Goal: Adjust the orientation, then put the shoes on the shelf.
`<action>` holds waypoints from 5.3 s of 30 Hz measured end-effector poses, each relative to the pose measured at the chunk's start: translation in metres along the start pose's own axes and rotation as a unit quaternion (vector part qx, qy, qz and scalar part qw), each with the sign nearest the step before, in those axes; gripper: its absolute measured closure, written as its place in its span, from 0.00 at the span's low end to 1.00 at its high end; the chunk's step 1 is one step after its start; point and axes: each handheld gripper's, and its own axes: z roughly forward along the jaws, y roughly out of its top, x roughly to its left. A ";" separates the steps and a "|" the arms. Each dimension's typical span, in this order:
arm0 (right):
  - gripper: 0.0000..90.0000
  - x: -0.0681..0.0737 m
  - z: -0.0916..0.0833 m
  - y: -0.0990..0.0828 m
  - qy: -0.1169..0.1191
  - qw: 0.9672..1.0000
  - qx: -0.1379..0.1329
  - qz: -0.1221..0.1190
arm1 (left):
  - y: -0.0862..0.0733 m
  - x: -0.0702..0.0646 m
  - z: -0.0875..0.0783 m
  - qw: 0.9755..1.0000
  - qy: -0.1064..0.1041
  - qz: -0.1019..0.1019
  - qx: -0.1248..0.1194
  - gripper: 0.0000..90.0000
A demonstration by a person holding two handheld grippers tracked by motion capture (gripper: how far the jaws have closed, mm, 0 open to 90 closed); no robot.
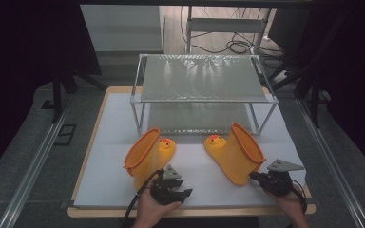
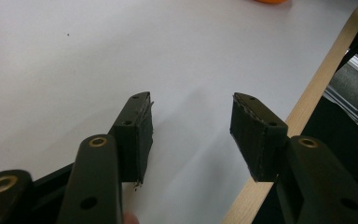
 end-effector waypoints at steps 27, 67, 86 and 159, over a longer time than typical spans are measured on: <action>0.99 0.033 0.015 0.009 0.070 0.996 0.015 -0.056 | -0.009 0.008 -0.005 1.000 -0.002 -0.007 0.013 0.52; 0.61 -0.005 -0.005 0.003 -0.019 0.998 -0.063 0.015 | -0.007 0.005 -0.005 1.000 -0.004 -0.010 0.007 0.51; 0.58 -0.013 -0.013 0.002 -0.032 0.996 -0.075 0.030 | 0.015 -0.004 -0.013 0.998 -0.053 -0.007 0.042 0.52; 0.58 -0.013 -0.013 0.002 -0.031 0.997 -0.070 0.033 | 0.243 -0.011 -0.051 0.985 -0.089 0.004 0.148 0.54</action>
